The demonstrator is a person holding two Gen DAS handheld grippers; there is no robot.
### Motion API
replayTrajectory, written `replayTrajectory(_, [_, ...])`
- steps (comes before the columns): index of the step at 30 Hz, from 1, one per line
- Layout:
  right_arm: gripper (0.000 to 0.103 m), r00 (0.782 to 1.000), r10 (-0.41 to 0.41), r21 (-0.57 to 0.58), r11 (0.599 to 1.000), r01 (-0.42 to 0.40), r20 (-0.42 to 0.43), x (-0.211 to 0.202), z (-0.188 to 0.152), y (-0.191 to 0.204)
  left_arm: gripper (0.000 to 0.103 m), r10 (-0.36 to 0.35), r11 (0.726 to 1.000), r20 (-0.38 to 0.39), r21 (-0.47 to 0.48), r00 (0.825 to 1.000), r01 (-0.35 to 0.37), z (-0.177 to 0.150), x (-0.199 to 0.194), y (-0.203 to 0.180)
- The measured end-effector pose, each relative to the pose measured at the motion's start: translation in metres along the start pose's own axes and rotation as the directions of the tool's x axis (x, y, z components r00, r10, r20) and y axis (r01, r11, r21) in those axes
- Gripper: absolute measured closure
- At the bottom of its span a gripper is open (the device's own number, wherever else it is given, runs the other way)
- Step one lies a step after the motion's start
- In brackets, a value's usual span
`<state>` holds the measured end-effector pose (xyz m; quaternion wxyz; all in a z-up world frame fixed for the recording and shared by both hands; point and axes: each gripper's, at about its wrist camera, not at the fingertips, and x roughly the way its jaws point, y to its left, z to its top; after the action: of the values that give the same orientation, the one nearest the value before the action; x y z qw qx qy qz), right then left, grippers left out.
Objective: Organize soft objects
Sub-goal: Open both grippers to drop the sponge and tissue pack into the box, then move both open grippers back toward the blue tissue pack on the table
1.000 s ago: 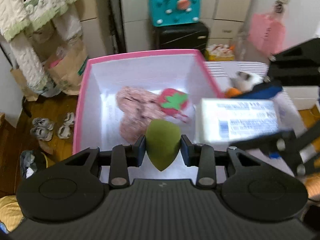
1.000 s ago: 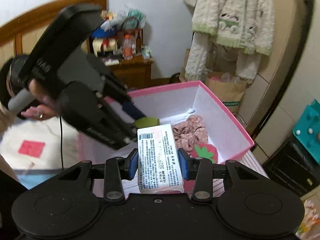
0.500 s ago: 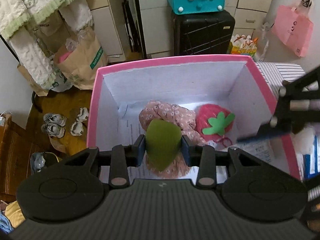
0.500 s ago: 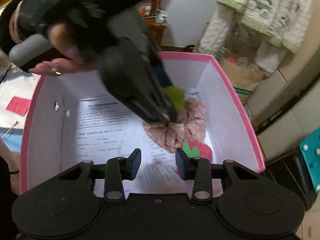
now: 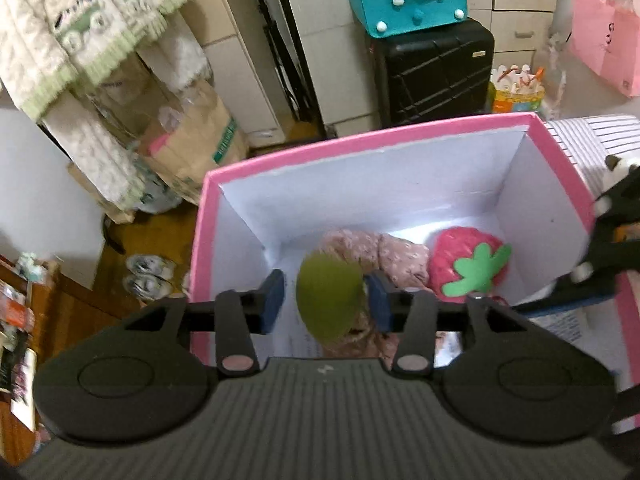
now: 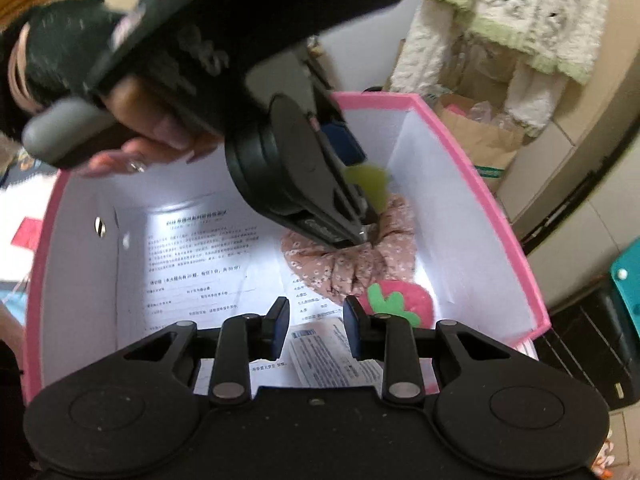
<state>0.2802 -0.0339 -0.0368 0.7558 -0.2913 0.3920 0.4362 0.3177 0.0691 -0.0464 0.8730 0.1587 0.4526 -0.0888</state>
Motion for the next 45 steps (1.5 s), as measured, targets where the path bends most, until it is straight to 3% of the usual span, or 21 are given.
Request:
replayTrajectory(2, [0.07,1.0,-0.009,0.034,0.999,0.008,0.022,-0.01,-0.002,-0.001,0.041,-0.006,1.0,0.022,0.0,1.0,0.006,-0.001,-0.005,0.001])
replayTrajectory(12, [0.07,0.992,0.018,0.238,0.97,-0.048,0.127,-0.07,-0.028,-0.005,0.041,-0.145,0.986,0.032,-0.082,0.989,0.148,-0.012,-0.05,0.014])
replayTrajectory(17, [0.069,0.985,-0.009,0.287,0.957,-0.042,0.173,-0.104,-0.046,0.004,0.041,-0.14,0.989,0.087,-0.037,0.986,0.144,-0.022,-0.097,0.004])
replayTrajectory(22, [0.067,0.981,-0.048,0.327,0.945,-0.016,0.187,-0.134,-0.064,0.017,0.04,-0.196,0.98,0.117,-0.006,0.974,0.198,-0.032,-0.142,-0.007])
replayTrajectory(27, [0.063,0.975,-0.075,0.325,0.946,0.003,0.209,-0.162,-0.081,0.036,0.038,-0.211,0.977,0.139,0.047,0.968,0.207,-0.042,-0.182,-0.025])
replayTrajectory(45, [0.048,0.966,-0.141,0.363,0.93,0.054,0.218,-0.207,-0.167,0.101,0.032,-0.334,0.924,0.106,0.232,0.937,0.303,-0.098,-0.244,-0.12])
